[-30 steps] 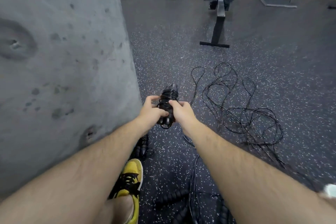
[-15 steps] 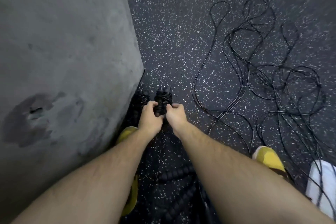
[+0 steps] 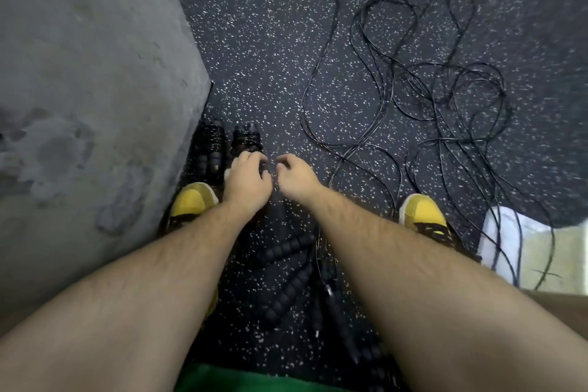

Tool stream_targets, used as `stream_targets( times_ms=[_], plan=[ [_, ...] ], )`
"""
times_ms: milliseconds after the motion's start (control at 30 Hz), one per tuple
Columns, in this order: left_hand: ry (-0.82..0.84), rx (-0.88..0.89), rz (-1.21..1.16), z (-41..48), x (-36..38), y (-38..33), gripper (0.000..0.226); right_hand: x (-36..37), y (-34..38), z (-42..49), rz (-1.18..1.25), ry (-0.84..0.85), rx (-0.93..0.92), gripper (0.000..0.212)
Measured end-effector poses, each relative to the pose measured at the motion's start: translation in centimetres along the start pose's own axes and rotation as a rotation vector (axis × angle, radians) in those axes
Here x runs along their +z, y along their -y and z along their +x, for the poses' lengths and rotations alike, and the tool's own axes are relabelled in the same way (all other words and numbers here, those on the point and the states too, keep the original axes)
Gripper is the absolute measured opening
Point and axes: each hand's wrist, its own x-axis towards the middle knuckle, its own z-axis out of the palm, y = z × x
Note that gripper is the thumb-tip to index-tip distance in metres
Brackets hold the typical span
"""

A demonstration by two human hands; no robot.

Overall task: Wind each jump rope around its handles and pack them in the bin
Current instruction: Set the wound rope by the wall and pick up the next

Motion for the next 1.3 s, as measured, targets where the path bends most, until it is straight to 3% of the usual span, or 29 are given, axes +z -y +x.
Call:
stream_targets(
  times_ms=[133, 233, 433, 533, 700, 867, 1000, 1200, 1300],
  plan=[
    [0.125, 0.084, -0.051, -3.9, 3.0, -3.1, 0.021, -2.7, -5.2, -4.5, -0.013, -0.09, 0.057, 0.03],
    [0.252, 0.035, -0.064, -6.7, 5.4, -4.8, 0.019, -3.5, -9.3, -8.0, 0.015, -0.143, 0.158, 0.028],
    [0.461, -0.078, 0.122, -10.0, 8.1, -4.8, 0.041, -2.3, -14.6, -11.8, 0.002, -0.087, 0.319, 0.017],
    [0.489, -0.073, 0.276, -10.8, 8.3, -3.3, 0.041, -1.6, -15.5, -12.4, -0.064, 0.015, 0.311, 0.013],
    [0.494, -0.085, 0.32, -11.0, 8.4, -1.9, 0.027, -1.9, -16.1, -11.8, -0.038, -0.016, 0.363, 0.019],
    [0.404, 0.116, 0.26, -10.3, 10.1, -3.6, 0.034, -3.5, -17.4, -11.0, -0.254, -0.246, 0.42, 0.047],
    [0.441, 0.247, 0.222, -9.9, 12.4, -7.2, 0.03, -5.3, -19.3, -10.0, -0.359, -0.348, 0.512, 0.047],
    [0.668, 0.064, 0.005, -9.7, 16.0, -11.4, 0.023, -7.2, -21.2, -7.8, -0.119, -0.324, 0.53, 0.043],
    [0.674, 0.012, -0.019, -9.6, 16.0, -12.5, 0.027, -7.2, -20.9, -7.7, 0.089, -0.355, 0.552, 0.058]
  ],
)
